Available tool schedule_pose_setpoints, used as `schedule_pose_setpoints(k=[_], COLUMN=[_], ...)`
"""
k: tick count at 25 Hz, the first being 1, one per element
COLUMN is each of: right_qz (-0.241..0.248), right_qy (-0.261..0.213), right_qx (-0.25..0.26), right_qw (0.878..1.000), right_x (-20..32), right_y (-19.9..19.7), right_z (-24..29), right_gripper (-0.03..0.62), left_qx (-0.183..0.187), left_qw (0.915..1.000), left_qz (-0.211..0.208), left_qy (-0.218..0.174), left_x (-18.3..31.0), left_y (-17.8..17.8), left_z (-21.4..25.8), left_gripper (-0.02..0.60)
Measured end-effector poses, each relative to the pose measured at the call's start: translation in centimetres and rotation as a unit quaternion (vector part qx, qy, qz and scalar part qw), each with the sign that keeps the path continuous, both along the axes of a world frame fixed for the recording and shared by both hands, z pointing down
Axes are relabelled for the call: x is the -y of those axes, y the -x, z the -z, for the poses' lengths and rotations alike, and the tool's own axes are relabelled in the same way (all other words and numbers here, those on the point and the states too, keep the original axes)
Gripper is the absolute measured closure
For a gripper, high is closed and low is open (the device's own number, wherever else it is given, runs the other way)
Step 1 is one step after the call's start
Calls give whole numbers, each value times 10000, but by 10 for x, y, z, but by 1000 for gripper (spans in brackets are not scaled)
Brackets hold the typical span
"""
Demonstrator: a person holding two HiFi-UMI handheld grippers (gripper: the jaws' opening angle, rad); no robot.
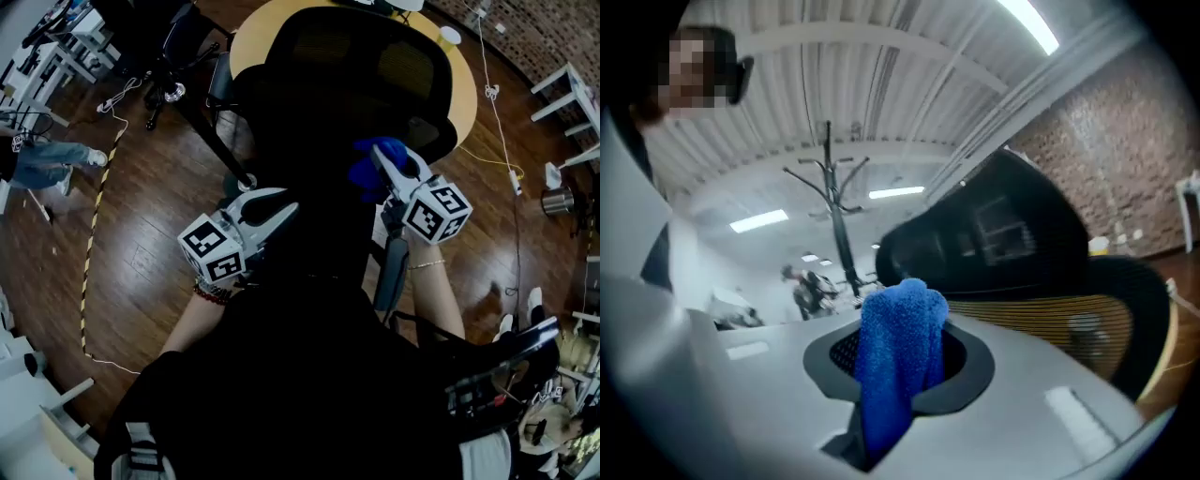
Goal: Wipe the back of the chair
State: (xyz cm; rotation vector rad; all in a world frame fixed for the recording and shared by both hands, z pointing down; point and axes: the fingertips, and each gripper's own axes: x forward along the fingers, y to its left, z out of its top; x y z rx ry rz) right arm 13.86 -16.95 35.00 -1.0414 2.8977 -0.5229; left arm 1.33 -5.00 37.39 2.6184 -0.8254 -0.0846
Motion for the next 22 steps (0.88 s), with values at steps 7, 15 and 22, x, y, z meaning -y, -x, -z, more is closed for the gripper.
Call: schedule_pose_setpoints(k=[7,15,22], right_qz=[1829,1604,1154], right_qy=[-84,-280,-618], right_qx=[1054,428,250], right_qw=[9774,9857,9911], right_x=[-91,-97,-88], right_y=[89,77,60], right_z=[86,83,85], right_gripper=[519,428,565], left_qx=[221,-576,-224], left_qw=[9851,9924,9902], left_qz=[-1204,-430,-839], left_qy=[-1210,-996,-1096], left_x=[6,36,33], left_y=[-64,-27,-42], left_z=[48,65,59], left_gripper=[326,512,488])
